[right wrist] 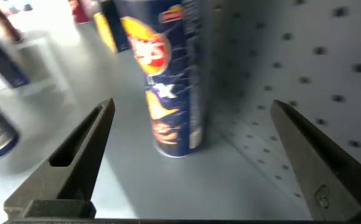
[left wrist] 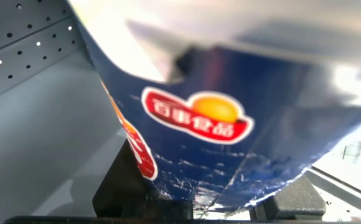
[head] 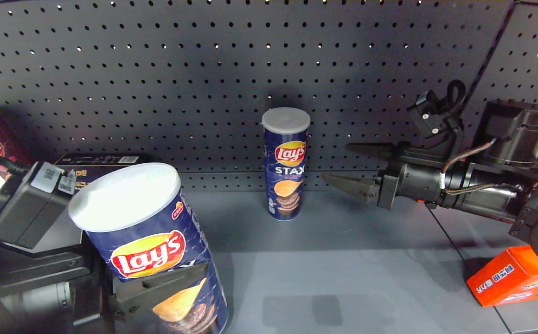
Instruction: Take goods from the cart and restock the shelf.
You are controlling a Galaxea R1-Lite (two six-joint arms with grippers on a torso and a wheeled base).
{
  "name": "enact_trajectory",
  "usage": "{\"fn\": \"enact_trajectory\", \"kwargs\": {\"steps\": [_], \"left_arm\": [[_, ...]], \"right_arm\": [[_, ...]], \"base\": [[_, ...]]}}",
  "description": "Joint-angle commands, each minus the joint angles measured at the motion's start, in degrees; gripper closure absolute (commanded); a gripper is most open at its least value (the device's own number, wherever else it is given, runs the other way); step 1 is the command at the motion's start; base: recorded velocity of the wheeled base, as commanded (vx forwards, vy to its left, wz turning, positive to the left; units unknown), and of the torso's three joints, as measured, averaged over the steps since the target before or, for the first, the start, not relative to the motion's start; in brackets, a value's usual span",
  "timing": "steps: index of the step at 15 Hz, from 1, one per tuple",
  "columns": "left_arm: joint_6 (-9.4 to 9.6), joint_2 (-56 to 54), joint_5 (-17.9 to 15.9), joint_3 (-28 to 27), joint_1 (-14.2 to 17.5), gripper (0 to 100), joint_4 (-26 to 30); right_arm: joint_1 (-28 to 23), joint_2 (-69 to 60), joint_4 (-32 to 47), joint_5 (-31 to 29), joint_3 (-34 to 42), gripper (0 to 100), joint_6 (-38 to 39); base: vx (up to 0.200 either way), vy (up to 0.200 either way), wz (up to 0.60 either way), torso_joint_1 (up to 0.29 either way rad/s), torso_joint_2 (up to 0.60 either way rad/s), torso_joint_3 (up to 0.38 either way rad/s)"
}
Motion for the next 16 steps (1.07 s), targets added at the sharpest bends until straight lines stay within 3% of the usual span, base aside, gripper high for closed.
{"fn": "enact_trajectory", "kwargs": {"steps": [1, 7, 16], "left_arm": [[-0.05, 0.0, 0.0, 0.0, 0.0, 100, 0.0], [-0.05, 0.0, 0.0, 0.0, 0.0, 100, 0.1], [-0.05, 0.0, 0.0, 0.0, 0.1, 100, 0.2]], "right_arm": [[0.2, 0.2, -0.1, 1.1, 0.1, 0, -0.1], [0.1, 1.1, -2.1, 10.4, 0.1, 0, -0.1], [-0.3, 6.5, -1.6, 11.6, -4.0, 0, -1.3]], "base": [[0.000, 0.000, 0.00, 0.000, 0.00, 0.000], [0.000, 0.000, 0.00, 0.000, 0.00, 0.000], [0.000, 0.000, 0.00, 0.000, 0.00, 0.000]]}}
